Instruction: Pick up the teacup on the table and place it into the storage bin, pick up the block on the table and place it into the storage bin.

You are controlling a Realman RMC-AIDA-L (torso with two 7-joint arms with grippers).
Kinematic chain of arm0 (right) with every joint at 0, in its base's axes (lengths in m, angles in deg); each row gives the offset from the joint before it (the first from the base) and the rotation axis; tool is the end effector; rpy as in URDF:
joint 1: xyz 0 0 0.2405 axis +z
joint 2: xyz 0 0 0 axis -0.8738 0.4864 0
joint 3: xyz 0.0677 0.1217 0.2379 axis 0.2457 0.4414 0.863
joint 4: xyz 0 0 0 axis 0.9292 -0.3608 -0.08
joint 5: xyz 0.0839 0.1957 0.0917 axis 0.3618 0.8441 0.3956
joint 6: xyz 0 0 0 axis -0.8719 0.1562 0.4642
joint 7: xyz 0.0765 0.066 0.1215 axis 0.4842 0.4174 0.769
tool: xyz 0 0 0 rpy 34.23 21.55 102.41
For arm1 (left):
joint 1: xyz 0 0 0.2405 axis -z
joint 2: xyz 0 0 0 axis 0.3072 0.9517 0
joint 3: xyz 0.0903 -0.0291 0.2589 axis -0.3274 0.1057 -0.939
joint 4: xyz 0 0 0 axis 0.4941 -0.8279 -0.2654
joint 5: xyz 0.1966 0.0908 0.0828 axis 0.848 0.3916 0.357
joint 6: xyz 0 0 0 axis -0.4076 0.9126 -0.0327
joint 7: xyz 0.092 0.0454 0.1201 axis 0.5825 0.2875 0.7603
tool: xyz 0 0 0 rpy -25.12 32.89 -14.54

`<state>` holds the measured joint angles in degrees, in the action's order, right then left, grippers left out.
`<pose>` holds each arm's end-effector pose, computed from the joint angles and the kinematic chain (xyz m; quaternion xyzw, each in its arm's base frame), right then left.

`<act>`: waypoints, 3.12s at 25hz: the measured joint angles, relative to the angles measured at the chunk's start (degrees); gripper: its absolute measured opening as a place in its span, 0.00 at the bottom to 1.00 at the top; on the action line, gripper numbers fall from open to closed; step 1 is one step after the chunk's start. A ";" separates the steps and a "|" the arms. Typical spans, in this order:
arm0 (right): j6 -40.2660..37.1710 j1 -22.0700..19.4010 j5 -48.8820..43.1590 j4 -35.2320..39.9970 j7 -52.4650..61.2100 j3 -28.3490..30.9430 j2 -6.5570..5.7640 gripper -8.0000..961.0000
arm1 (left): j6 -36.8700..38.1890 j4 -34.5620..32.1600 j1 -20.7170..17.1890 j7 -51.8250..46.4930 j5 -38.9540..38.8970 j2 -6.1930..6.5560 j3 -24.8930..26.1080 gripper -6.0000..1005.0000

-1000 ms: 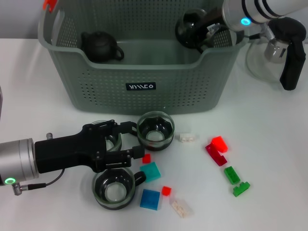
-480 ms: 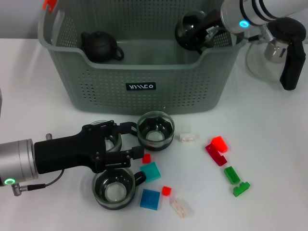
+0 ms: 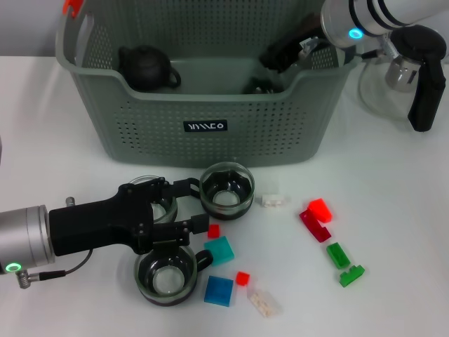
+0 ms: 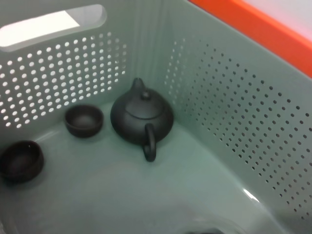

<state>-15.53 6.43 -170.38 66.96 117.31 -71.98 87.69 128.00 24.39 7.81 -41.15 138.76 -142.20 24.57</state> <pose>0.1064 0.5318 -0.0680 -0.9396 0.1876 -0.0487 0.2821 -0.3048 0.2995 -0.0423 -0.9054 -0.2507 -0.3287 0.0966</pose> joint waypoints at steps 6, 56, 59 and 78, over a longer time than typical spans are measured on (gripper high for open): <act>-0.80 -0.19 0.00 0.85 -0.34 -0.03 0.12 0.27 | 0.03 0.00 -0.10 0.00 0.00 -0.09 0.00 0.83; -51.90 -17.26 11.67 39.74 -11.32 -0.38 1.81 0.98 | 0.80 -1.57 -1.35 -0.88 -0.48 0.44 1.20 0.83; -51.50 -15.84 9.74 38.29 -10.42 -4.17 2.14 0.98 | 0.80 -1.58 -1.39 -0.79 -0.48 0.44 1.60 0.83; -31.85 -9.62 8.13 24.31 -5.00 -28.66 2.65 0.98 | 1.24 -1.67 -1.54 -0.61 -0.53 0.44 1.67 0.83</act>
<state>-47.39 -3.19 -162.26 91.26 112.31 -100.64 90.35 129.24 22.71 6.28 -41.76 138.23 -141.76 26.24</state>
